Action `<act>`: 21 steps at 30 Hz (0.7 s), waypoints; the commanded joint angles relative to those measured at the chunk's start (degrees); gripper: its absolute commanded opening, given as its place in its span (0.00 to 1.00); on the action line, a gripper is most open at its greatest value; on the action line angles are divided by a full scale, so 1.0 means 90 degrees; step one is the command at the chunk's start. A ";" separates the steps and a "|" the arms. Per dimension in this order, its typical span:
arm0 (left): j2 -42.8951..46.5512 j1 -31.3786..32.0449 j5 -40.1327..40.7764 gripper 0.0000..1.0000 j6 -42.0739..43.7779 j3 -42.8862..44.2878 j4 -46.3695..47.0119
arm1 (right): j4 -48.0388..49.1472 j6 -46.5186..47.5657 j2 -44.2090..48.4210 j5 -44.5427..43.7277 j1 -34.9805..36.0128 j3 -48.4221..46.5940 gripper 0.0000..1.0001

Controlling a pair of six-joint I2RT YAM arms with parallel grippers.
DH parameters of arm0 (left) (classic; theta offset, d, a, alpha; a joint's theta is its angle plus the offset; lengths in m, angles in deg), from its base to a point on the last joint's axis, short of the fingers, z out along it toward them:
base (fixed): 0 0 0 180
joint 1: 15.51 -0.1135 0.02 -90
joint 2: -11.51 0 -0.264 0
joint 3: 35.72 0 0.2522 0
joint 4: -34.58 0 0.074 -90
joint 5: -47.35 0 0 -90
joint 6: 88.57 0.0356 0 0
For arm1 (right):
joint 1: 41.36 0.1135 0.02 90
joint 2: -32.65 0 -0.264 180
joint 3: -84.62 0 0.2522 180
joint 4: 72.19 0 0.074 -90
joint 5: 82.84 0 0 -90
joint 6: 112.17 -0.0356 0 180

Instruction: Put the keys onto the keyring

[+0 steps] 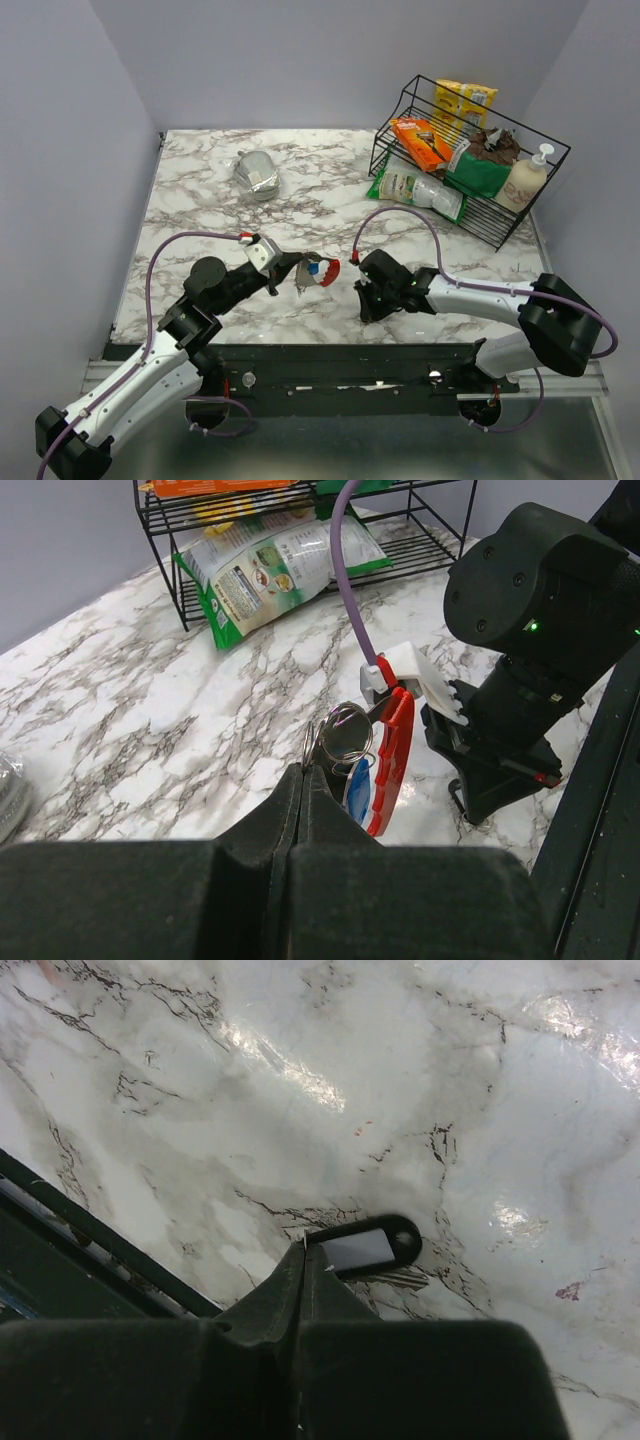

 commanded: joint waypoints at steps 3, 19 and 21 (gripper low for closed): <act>0.0145 0.0021 0.0128 0.00 0.0102 0.0277 -0.0133 | -0.0067 0.0119 0.0120 -0.0184 0.0030 0.0025 0.01; 0.0321 0.0021 0.0128 0.00 0.0355 0.0590 -0.1061 | -0.0399 0.0900 0.1106 -0.0350 0.0040 -0.0697 0.01; 0.0263 0.0021 0.0080 0.00 0.0404 0.0658 -0.1129 | -0.0428 0.1076 0.1252 -0.0389 0.0040 -0.0872 0.01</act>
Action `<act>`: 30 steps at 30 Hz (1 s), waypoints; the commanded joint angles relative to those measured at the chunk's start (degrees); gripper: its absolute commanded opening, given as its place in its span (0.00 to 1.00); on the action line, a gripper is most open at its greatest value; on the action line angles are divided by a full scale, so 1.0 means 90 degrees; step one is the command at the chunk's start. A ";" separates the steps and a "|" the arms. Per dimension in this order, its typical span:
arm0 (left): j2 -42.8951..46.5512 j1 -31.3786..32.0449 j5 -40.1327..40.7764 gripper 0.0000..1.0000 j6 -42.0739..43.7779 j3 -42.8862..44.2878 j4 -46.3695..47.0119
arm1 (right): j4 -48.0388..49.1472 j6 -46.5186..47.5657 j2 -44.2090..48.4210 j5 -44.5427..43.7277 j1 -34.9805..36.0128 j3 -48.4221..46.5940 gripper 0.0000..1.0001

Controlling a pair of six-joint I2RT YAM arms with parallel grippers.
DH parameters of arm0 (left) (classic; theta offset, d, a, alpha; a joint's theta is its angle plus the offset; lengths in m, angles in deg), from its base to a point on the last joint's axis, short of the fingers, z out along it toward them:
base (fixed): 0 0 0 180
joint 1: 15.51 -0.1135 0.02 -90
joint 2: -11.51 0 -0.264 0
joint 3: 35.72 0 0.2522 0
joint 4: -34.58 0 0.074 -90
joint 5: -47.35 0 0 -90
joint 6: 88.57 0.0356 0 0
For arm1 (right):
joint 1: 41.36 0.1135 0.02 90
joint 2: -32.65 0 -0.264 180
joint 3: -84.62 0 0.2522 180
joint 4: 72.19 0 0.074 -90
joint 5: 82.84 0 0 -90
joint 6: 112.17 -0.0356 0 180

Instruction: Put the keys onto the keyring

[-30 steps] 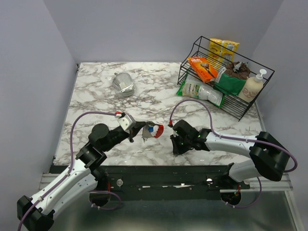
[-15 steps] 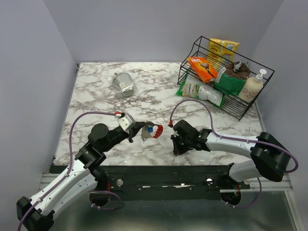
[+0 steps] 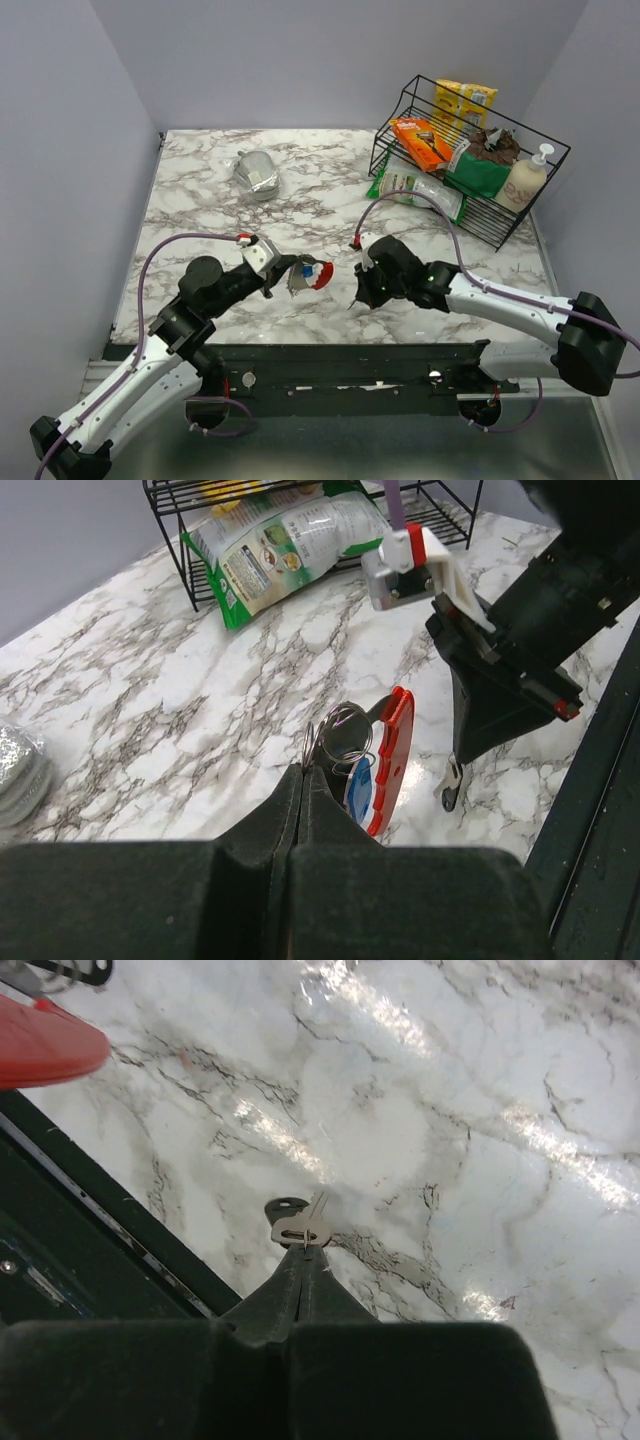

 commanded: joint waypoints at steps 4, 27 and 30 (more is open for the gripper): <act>-0.0090 0.0031 -0.0057 0.00 0.0257 0.0372 -0.0256 | -0.0254 0.0847 0.0643 0.0021 0.0030 -0.0694 0.01; -0.0871 0.0021 -0.1023 0.00 0.0637 0.0713 -0.0207 | -0.0020 0.2810 0.2100 0.0364 0.0010 -0.1261 0.00; -0.0920 0.0021 -0.1267 0.00 0.0628 0.0713 -0.0071 | 0.0068 0.2898 0.2207 0.0296 0.0020 -0.1271 0.01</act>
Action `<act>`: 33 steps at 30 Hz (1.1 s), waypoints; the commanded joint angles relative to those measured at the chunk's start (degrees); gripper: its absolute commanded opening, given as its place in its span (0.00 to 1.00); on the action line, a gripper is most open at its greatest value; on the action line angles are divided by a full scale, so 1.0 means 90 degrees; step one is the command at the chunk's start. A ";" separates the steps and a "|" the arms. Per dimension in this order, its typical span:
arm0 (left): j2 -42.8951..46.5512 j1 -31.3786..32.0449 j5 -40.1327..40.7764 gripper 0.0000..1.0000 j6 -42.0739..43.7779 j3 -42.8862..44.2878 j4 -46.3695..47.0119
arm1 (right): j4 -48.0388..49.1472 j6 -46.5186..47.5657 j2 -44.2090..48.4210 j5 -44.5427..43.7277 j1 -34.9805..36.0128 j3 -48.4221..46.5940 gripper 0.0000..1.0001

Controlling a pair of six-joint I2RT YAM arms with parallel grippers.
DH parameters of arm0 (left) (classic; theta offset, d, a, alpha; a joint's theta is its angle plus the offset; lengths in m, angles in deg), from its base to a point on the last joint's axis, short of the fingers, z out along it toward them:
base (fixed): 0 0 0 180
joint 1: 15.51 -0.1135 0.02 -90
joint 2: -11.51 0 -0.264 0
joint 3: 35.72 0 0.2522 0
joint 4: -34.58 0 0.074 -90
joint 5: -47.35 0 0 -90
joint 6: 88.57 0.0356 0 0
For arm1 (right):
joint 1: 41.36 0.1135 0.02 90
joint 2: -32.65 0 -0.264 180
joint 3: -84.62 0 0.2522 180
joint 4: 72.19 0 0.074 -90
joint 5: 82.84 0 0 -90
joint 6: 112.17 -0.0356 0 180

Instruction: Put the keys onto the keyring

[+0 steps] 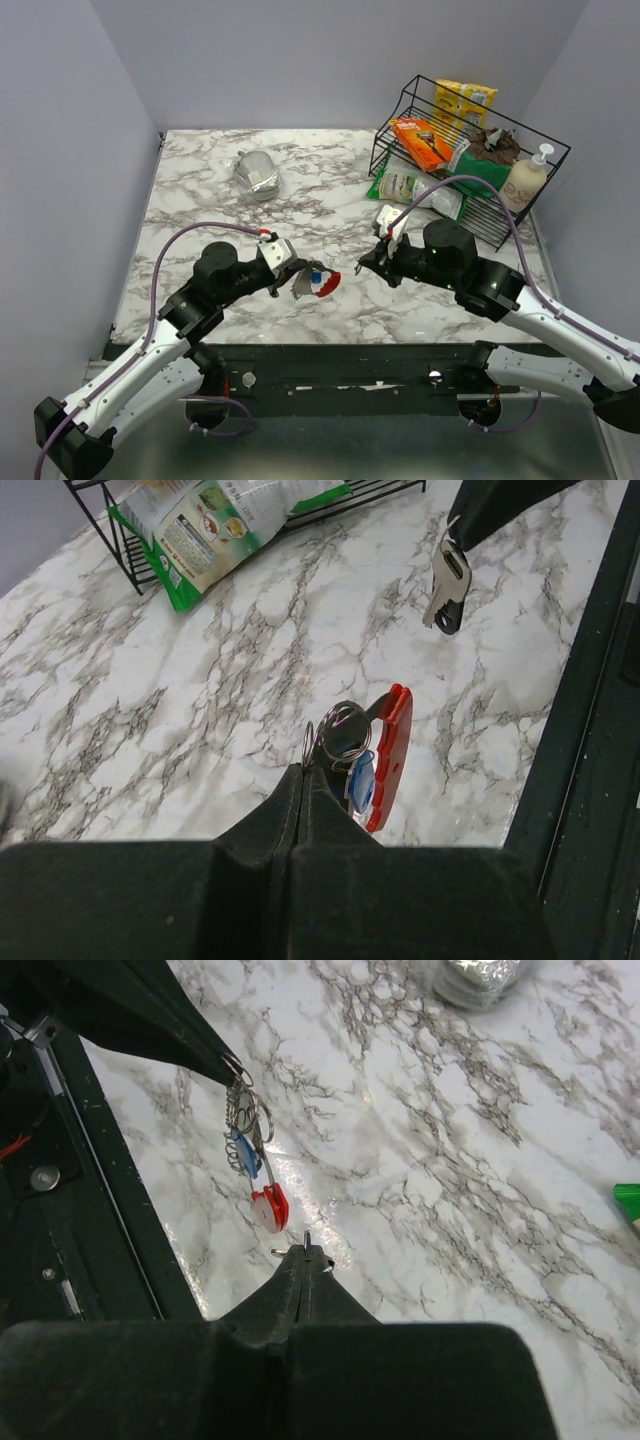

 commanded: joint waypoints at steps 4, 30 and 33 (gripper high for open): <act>-0.0090 0.0031 -0.0824 0.00 0.0084 0.0296 0.0454 | 0.0231 0.0434 0.0165 -0.0100 0.0010 -0.0196 0.00; -0.0519 0.0041 -0.2075 0.00 -0.0502 -0.0104 0.1871 | 0.0807 0.0883 -0.0255 0.0731 0.0020 -0.0431 0.01; -0.0568 0.0041 -0.2036 0.00 -0.0502 -0.0075 0.1900 | 0.0885 0.0835 -0.0342 0.0740 0.0010 -0.0420 0.00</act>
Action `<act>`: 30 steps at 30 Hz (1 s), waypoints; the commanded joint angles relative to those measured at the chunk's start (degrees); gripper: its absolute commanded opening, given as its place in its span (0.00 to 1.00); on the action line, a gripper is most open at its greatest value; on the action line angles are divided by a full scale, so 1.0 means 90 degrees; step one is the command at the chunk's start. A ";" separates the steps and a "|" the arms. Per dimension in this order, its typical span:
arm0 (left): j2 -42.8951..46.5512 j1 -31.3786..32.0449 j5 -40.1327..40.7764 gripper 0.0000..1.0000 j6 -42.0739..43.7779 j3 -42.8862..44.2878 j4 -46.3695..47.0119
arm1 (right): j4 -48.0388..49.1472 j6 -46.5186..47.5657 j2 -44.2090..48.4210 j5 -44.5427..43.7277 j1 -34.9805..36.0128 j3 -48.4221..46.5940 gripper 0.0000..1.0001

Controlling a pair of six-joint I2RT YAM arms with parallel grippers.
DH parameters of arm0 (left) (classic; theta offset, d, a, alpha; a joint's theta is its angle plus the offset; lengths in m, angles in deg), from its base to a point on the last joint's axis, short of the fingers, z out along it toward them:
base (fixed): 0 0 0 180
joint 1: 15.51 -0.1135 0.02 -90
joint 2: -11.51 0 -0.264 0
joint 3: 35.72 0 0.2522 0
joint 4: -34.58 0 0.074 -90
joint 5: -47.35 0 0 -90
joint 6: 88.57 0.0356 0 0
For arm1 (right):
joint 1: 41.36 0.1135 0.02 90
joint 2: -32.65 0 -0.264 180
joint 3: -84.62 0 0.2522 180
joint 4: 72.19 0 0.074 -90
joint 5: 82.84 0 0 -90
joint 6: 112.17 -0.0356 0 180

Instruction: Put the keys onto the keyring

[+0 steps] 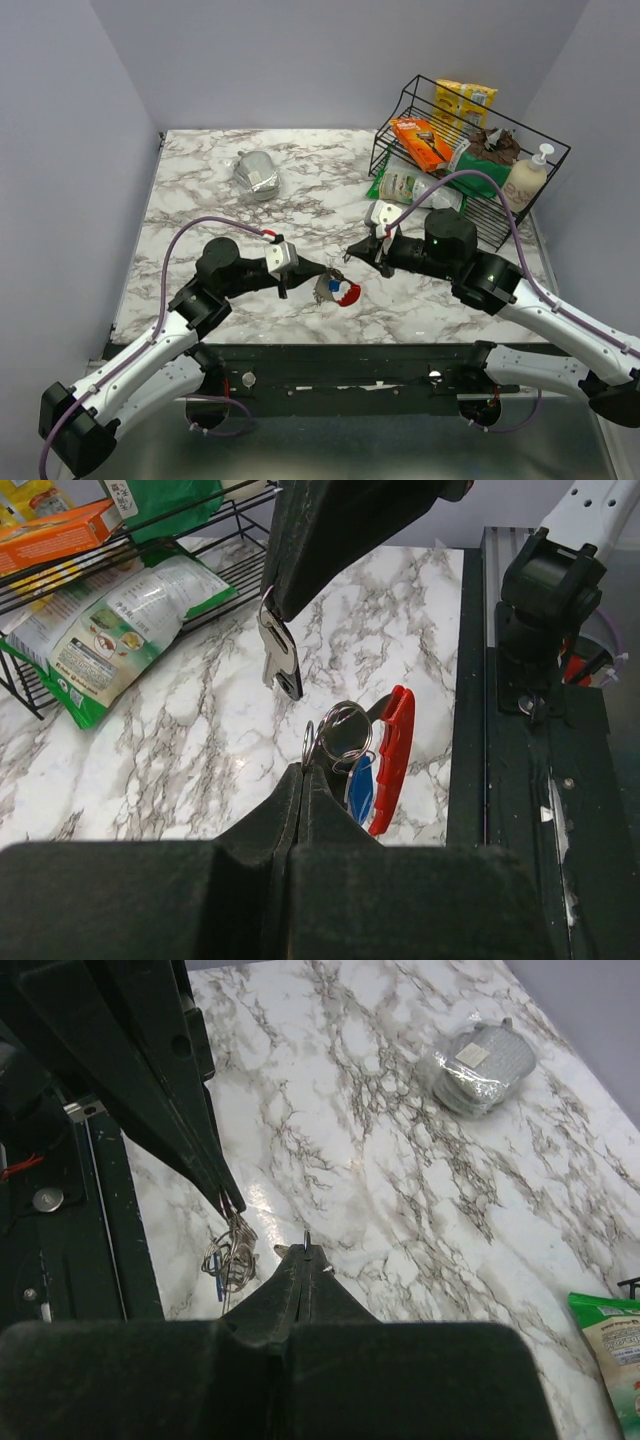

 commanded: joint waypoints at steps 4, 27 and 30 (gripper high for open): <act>-0.0087 0.0041 -0.0112 0.00 0.0008 0.0005 0.0268 | 0.0353 0.0041 -0.0117 0.0379 0.0010 0.0075 0.00; 0.0137 0.0051 0.0785 0.00 0.0320 0.0171 -0.0367 | -0.0115 -0.0046 -0.0040 -0.0830 0.0020 -0.0237 0.01; 0.0225 0.0060 0.1244 0.00 0.0282 0.0152 -0.0367 | -0.0310 -0.0280 0.0078 -0.0880 0.0010 -0.0403 0.00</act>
